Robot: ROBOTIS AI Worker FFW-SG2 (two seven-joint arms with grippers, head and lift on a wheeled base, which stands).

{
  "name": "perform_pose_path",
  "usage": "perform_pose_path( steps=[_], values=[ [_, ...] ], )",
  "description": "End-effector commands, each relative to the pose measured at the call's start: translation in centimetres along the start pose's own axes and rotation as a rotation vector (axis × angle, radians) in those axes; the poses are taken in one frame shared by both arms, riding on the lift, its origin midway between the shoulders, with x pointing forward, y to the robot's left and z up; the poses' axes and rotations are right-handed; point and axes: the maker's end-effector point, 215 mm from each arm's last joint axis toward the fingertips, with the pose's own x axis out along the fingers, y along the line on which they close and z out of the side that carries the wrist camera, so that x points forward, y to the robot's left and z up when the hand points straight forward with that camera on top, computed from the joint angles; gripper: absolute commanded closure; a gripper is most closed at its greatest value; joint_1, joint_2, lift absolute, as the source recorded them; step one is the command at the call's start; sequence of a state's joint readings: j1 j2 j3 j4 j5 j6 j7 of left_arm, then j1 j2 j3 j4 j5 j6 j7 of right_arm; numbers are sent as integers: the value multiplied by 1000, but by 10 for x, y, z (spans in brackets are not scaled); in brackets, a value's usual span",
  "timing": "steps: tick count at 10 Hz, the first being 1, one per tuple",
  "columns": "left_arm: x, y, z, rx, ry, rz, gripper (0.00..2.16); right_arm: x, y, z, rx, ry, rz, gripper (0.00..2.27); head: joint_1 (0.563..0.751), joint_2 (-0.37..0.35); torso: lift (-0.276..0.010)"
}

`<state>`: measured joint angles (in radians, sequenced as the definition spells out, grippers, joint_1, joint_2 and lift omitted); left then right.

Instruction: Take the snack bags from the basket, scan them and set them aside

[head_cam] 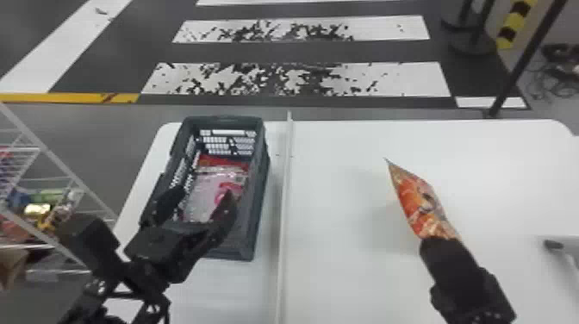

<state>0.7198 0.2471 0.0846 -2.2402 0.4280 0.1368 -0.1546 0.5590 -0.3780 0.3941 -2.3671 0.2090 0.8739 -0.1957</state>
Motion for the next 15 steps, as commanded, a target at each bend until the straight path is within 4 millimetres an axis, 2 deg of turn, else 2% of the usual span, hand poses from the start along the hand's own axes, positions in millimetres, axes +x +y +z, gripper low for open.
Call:
perform_pose_path(
  steps=[1, 4, 5, 6, 7, 9, 10, 12, 14, 15],
  values=[
    [0, -1, 1, 3, 0, -3, 83, -5, -17, 19, 160, -20, 48, 2250, 695, 87, -75],
    [-3, -1, -5, 8, 24, -6, 83, -15, -33, 51, 458, -67, 172, 2253, 695, 82, -75],
    [-3, -2, -4, 8, 23, -7, 83, -17, -44, 48, 525, -61, 177, 2253, 695, 81, -75],
    [-3, -2, -3, 9, 21, -7, 83, -15, -59, 35, 574, -34, 135, 2253, 695, 77, -75],
    [0, -4, -3, 6, 19, -13, 83, -14, -78, 10, 585, 10, 55, 2253, 695, 54, -75],
    [0, -6, -6, -3, 22, -20, 83, -11, -95, -28, 601, 88, -42, 2253, 695, -34, -75],
    [0, -7, -8, -7, 24, -23, 83, -13, -101, -39, 606, 109, -71, 2253, 695, -68, -75],
    [0, -8, -10, -12, 27, -33, 83, -19, -115, -49, 684, 121, -103, 2253, 695, -104, -75],
    [-1, -8, -8, -4, 27, -35, 83, -26, -103, -26, 824, 84, 2, 2253, 695, -127, -75],
    [-1, -8, -8, 5, 27, -36, 83, -35, -80, -3, 930, 61, 151, 2253, 695, -115, -75]
  ],
)
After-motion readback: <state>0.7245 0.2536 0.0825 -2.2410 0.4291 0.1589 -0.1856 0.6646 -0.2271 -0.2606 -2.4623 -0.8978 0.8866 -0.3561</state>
